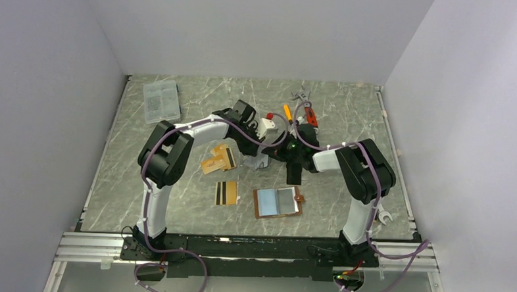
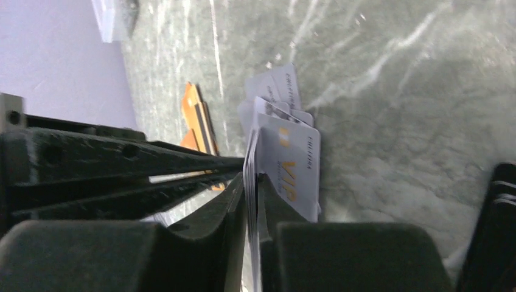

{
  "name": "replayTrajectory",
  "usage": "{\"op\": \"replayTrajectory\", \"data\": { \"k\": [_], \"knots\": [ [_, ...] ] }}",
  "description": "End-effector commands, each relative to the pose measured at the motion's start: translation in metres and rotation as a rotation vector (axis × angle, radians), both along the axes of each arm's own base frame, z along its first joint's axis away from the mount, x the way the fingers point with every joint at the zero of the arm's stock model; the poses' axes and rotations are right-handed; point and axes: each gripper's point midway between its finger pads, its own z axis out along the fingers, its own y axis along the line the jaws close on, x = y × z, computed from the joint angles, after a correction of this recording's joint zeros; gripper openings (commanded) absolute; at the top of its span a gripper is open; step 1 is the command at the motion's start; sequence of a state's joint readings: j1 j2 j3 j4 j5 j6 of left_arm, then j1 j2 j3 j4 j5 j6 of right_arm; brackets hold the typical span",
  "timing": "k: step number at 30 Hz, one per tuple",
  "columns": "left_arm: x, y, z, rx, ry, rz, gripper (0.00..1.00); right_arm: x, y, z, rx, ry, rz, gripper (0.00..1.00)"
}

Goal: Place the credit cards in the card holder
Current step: Pick up the credit card from the center of the board.

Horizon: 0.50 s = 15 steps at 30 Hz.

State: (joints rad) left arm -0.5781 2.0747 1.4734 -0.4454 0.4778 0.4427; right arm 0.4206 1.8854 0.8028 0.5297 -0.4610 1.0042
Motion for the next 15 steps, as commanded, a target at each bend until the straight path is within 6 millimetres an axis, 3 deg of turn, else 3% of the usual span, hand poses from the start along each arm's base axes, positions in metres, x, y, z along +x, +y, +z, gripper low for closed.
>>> {"op": "replayTrajectory", "data": {
  "k": [1, 3, 10, 11, 12, 13, 14, 15],
  "knots": [
    [0.007, 0.006, 0.039, -0.085, -0.028, 0.019, 0.07, 0.006, -0.003, 0.017, -0.055, -0.064, 0.001, 0.09],
    [0.010, 0.013, 0.056, -0.098, -0.047, 0.035, 0.08, 0.009, -0.003, 0.024, -0.062, -0.083, 0.007, 0.00],
    [0.007, 0.032, 0.119, -0.193, -0.041, 0.129, 0.17, 0.011, 0.001, 0.067, 0.035, -0.180, 0.076, 0.00],
    [0.003, 0.033, 0.125, -0.224, -0.020, 0.139, 0.26, 0.008, 0.002, 0.073, 0.053, -0.198, 0.094, 0.00],
    [0.000, 0.033, 0.133, -0.260, 0.002, 0.150, 0.43, 0.005, 0.003, 0.080, 0.075, -0.214, 0.111, 0.00],
    [-0.003, 0.034, 0.141, -0.294, 0.025, 0.158, 0.78, 0.002, 0.004, 0.086, 0.096, -0.229, 0.127, 0.00],
    [-0.005, 0.035, 0.146, -0.322, 0.055, 0.169, 0.97, -0.002, 0.005, 0.091, 0.111, -0.241, 0.142, 0.00],
    [-0.008, 0.036, 0.151, -0.348, 0.085, 0.181, 0.99, -0.005, 0.005, 0.096, 0.116, -0.251, 0.150, 0.00]
  ]
}}
